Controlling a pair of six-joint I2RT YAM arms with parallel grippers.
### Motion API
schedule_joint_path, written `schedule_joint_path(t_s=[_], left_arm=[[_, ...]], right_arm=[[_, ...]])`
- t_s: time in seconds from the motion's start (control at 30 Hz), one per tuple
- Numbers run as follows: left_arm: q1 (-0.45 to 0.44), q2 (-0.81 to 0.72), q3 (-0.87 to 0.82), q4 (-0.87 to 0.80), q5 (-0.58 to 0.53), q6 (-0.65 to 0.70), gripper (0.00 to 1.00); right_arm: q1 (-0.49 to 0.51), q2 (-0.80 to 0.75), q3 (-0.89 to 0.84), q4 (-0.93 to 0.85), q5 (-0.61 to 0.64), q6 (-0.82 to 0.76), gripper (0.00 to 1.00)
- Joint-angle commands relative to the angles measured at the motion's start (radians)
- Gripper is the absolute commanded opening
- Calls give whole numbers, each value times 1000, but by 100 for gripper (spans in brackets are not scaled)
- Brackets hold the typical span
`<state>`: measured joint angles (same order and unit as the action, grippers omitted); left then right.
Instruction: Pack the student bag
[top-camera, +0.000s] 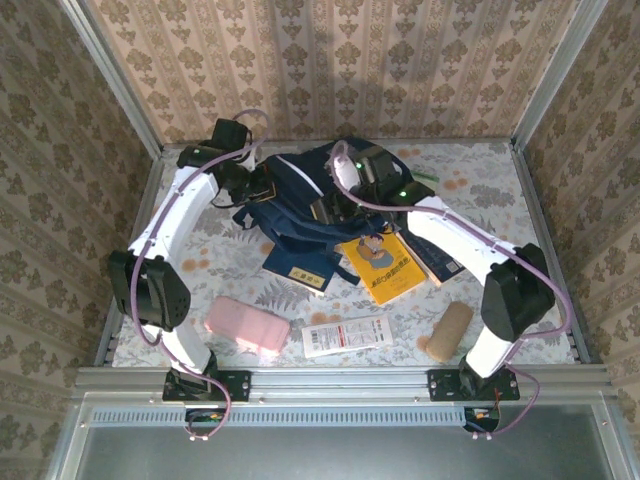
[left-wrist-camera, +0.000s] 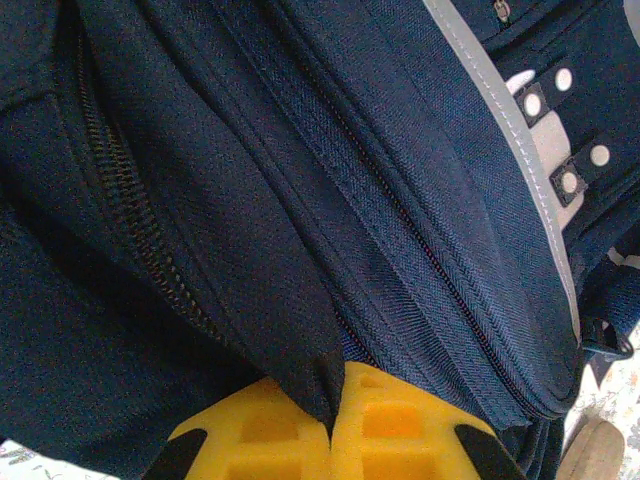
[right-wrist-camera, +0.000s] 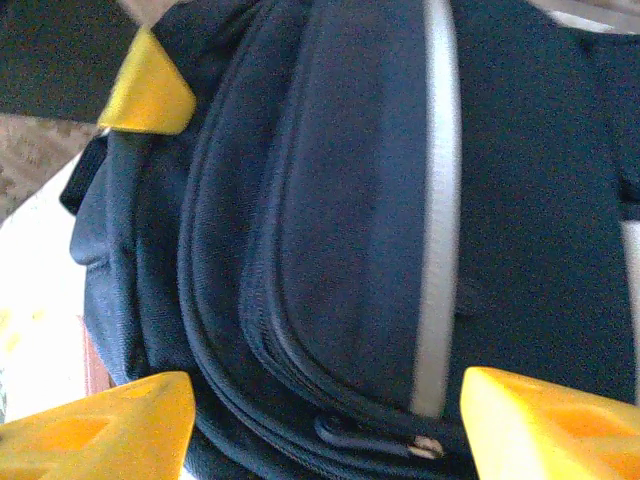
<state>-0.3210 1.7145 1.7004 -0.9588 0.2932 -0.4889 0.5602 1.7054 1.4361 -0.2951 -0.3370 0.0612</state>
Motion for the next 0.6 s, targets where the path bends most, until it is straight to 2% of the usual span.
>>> schedule_joint_path(t_s=[0.0,0.1,0.2,0.27,0.33,0.4,0.57], left_arm=[[-6,-55,14,5,19,51,0],[-3,-52,22,1,21,53,0],[-1,-52,25,-1,21,56,0],[-1,-49,26,-5,16,62,0],[0,-47,27,-11,-1,68,0],[0,-49,24,-13,-9,71,0],[9,-52,16,-23,-37,83,0]], right_arm=[[51,54,50,-46,-64,-138,76],[73,76,46,-56,-14,-179,76],[75,93,50,-62,26,-187,66],[73,102,54,-55,72,-178,47],[71,106,62,-48,109,-167,19],[68,107,68,-36,121,-147,0],[55,82,57,37,117,-82,0]])
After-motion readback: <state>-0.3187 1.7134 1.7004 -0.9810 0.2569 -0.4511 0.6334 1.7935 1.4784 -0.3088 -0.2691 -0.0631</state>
